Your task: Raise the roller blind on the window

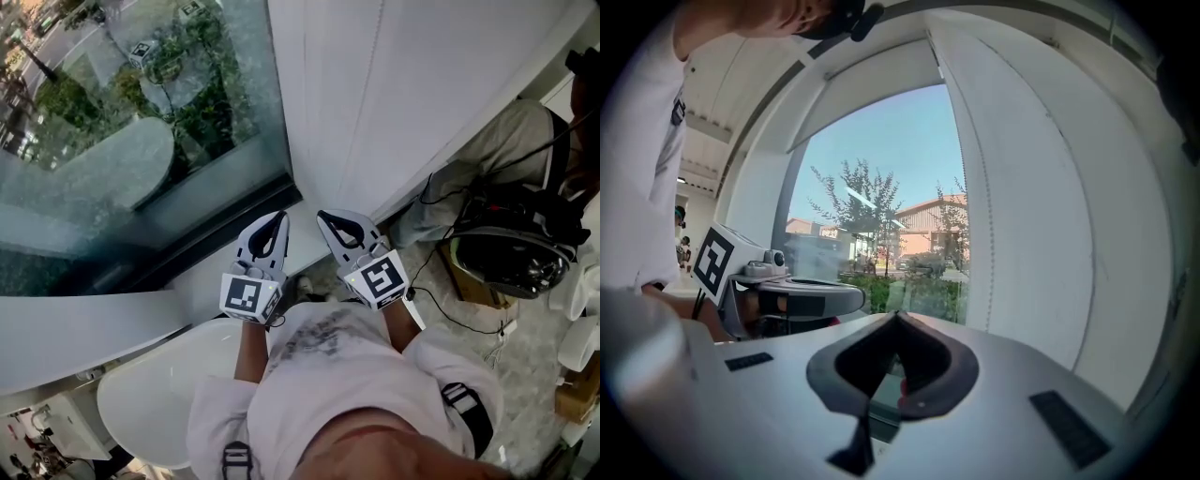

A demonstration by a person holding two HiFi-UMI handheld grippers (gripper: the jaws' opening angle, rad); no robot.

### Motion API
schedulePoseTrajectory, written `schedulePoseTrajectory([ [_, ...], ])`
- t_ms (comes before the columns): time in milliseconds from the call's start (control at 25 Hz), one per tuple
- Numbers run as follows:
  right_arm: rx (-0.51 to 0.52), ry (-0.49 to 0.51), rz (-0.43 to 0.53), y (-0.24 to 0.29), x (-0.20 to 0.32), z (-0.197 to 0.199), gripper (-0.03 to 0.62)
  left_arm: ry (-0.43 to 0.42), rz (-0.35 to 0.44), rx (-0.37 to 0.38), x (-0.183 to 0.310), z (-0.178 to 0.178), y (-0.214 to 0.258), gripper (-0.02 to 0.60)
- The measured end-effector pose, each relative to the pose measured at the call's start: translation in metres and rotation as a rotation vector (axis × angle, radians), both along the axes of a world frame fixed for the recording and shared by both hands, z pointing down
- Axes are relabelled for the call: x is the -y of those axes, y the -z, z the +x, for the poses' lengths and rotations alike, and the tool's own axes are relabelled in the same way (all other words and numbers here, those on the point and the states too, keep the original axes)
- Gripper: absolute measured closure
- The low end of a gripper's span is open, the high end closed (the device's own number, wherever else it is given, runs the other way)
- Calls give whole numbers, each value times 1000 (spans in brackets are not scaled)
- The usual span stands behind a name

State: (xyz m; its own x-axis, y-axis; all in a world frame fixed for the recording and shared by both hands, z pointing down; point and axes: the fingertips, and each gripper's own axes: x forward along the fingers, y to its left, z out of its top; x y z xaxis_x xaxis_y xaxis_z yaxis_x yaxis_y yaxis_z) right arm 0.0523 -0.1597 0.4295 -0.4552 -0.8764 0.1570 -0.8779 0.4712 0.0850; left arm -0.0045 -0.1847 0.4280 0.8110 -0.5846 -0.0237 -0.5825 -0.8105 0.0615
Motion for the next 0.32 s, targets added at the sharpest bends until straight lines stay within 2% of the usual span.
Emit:
schedulePoseTrajectory([
  [320,-8,-12,-16,6,5,-3,533,-5,-3,-1,6,-3,3,572],
])
